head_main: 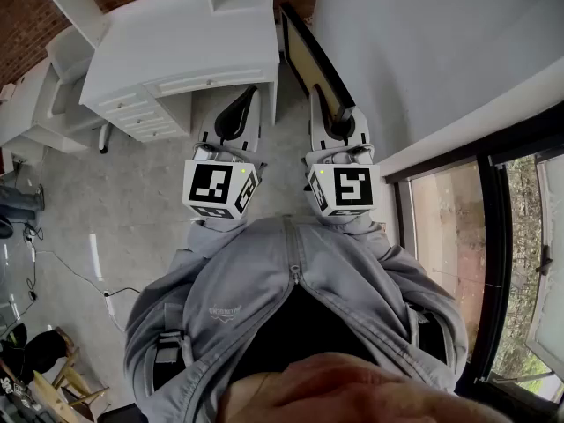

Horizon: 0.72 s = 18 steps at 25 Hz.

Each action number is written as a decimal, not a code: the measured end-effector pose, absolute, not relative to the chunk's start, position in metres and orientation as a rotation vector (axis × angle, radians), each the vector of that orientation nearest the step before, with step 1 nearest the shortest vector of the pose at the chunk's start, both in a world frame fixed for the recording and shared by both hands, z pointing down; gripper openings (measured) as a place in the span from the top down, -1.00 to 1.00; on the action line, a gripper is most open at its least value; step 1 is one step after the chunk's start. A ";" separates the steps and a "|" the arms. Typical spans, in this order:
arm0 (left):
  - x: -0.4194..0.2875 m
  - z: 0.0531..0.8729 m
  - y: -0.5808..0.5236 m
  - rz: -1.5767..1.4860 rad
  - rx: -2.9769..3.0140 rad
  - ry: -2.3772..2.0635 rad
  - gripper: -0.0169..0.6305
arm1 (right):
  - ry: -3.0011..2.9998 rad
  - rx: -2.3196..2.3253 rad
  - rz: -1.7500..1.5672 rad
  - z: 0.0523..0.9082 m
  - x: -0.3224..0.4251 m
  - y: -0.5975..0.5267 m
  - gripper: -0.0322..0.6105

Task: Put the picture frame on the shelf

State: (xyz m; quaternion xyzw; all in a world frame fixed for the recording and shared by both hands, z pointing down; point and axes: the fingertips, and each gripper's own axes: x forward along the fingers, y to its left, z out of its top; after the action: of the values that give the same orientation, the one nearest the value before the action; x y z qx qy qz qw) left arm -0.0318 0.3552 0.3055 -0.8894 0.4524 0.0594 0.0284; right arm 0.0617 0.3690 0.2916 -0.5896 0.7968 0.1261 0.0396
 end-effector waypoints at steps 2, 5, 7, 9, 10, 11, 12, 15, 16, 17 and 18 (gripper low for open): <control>-0.031 0.306 0.354 0.183 -2.745 1.397 0.92 | 2.440 -1.809 0.385 0.292 0.063 0.368 0.79; -0.032 0.307 0.351 0.184 -2.744 1.397 0.92 | 2.435 -1.818 0.386 0.293 0.063 0.365 0.79; -0.035 0.306 0.348 0.184 -2.743 1.396 0.92 | 2.433 -1.823 0.386 0.293 0.061 0.362 0.79; -0.038 0.306 0.345 0.184 -2.743 1.393 0.92 | 2.436 -1.822 0.385 0.294 0.056 0.359 0.79; -0.041 0.307 0.344 0.183 -2.744 1.391 0.92 | 2.440 -1.819 0.382 0.295 0.053 0.357 0.79; -0.043 0.307 0.342 0.183 -2.745 1.389 0.92 | 2.444 -1.815 0.377 0.295 0.049 0.355 0.79; -0.046 0.308 0.340 0.182 -2.747 1.385 0.92 | 2.445 -1.811 0.370 0.296 0.046 0.352 0.79; -0.054 0.309 0.334 0.184 -2.757 1.371 0.92 | 2.436 -1.814 0.350 0.297 0.038 0.345 0.79; -0.057 0.309 0.333 0.186 -2.761 1.365 0.92 | 2.432 -1.817 0.351 0.297 0.036 0.343 0.79; -0.060 0.310 0.331 0.187 -2.764 1.360 0.92 | 2.427 -1.821 0.354 0.297 0.034 0.342 0.79; -0.062 0.310 0.329 0.189 -2.766 1.354 0.92 | 2.420 -1.824 0.357 0.297 0.032 0.341 0.79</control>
State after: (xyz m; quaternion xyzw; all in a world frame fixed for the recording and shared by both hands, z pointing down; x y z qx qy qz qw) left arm -0.0624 0.3291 0.3101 -0.8961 0.4387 0.0611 0.0279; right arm 0.0319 0.3411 0.2966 -0.5972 0.7923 0.1170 0.0447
